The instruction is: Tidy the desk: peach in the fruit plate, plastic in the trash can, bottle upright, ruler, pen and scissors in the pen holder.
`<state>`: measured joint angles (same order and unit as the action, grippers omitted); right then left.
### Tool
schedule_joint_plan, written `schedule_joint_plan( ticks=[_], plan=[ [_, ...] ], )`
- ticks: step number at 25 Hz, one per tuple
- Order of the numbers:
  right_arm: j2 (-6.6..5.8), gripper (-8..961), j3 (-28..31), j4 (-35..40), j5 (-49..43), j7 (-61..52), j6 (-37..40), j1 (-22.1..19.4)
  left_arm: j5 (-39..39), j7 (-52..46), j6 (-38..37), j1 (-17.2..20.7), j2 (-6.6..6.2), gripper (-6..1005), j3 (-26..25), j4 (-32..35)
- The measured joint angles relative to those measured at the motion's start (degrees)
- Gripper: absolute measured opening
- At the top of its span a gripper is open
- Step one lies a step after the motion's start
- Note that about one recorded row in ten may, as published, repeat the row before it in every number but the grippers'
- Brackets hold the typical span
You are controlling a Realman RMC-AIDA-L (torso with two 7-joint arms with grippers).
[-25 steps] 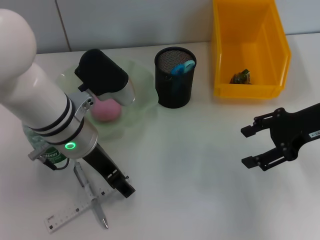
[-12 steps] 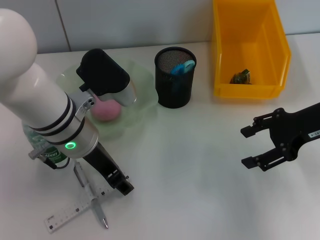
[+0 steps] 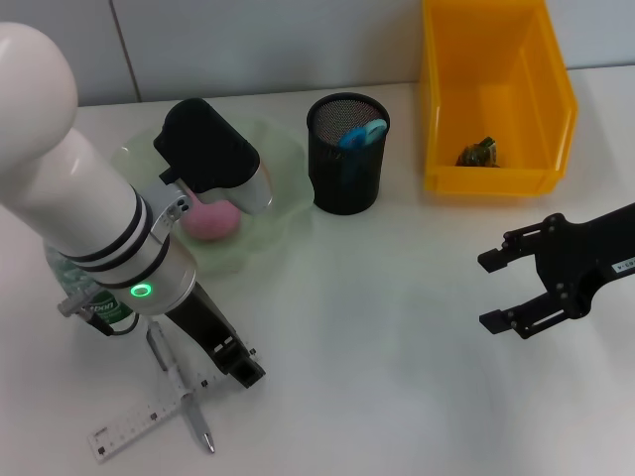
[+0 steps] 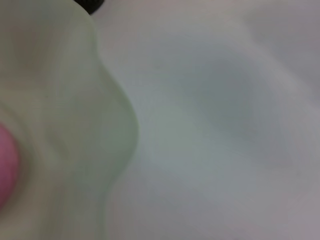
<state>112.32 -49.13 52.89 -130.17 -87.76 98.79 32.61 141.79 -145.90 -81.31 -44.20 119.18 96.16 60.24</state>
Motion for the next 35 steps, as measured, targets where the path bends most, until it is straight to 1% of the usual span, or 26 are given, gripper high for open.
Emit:
schedule_joint_plan(
  ticks=[6, 14, 18, 21, 22, 23, 24, 26, 27, 28, 29, 30, 31, 32, 33, 34, 35],
  plan=[
    [0.10, 818, 0.0, 0.1, 0.0, -0.4, 0.0, 0.0, 0.3, 0.0, 0.1, 0.2, 0.00, 632, 0.3, 0.1],
    [0.15, 818, 0.1, 0.3, 0.0, -0.9, 0.3, 0.0, 0.4, 0.2, 0.0, 1.0, -0.06, 598, 1.5, 2.7],
    [0.11, 819, 0.0, 0.4, 0.0, -1.5, 0.6, 0.1, 0.0, 0.0, -0.3, 1.1, -0.15, 408, 1.0, 2.9],
    [0.04, 819, 0.0, 0.5, 0.0, -2.0, 1.1, 0.3, 0.0, -0.2, -0.5, 1.2, -0.18, 397, 1.0, 3.2],
    [0.03, 819, 0.2, 0.8, 0.0, -2.5, 1.8, 0.4, -0.1, -0.9, -1.3, 2.2, -0.21, 393, 0.8, 6.0],
    [0.03, 819, 0.2, 0.8, 0.0, -2.5, 1.8, 0.4, -0.1, -0.9, -1.3, 2.2, -0.21, 389, 0.8, 6.0],
    [-0.01, 818, 0.4, 1.0, 0.0, -2.8, 2.1, 0.4, -0.6, -1.5, -2.5, 2.9, -0.24, 385, 0.1, 8.8],
    [-0.14, 818, 0.5, 1.1, 0.0, -3.4, 2.3, 0.4, -0.6, -1.5, -2.5, 2.9, -0.24, 385, 0.1, 8.8],
    [-0.34, 818, 0.4, 0.9, 0.0, -4.4, 2.3, 0.4, -2.3, -2.0, -4.4, 3.4, -0.26, 385, -1.4, 11.8],
    [-0.42, 817, 0.4, 0.8, 0.0, -5.0, 2.3, 0.4, -11.3, -3.1, -9.4, 4.2, -0.39, 385, -8.9, 17.8],
    [-0.42, 817, 0.4, 0.8, 0.0, -5.0, 2.3, 0.4, -11.3, -3.1, -9.4, 4.2, -0.39, 385, -8.9, 17.8],
    [-0.48, 817, 0.5, 0.8, 0.1, -6.2, 2.4, 0.3, -14.1, -3.3, -10.2, 4.9, -0.43, 385, -11.1, 19.1],
    [-0.48, 816, 0.5, 0.8, 0.1, -6.2, 2.4, 0.3, -14.1, -3.3, -10.2, 4.9, -0.43, 385, -11.1, 19.1],
    [-0.42, 816, 1.0, 0.8, 0.3, -7.3, 2.5, 0.0, -18.7, -2.8, -10.4, 6.2, -0.50, 385, -14.6, 20.8],
    [-0.42, 815, 1.0, 0.8, 0.3, -7.3, 2.5, 0.0, -18.7, -2.8, -10.4, 6.2, -0.50, 385, -14.6, 20.8],
    [-0.34, 814, 1.4, 0.7, 0.3, -8.0, 2.6, -0.1, -20.6, -2.4, -10.4, 6.8, -0.52, 385, -15.9, 21.2],
    [-0.26, 813, 1.8, 0.7, 0.3, -8.5, 2.7, -0.2, -24.0, -1.2, -10.2, 7.9, -0.53, 385, -18.0, 21.5]
  ],
)
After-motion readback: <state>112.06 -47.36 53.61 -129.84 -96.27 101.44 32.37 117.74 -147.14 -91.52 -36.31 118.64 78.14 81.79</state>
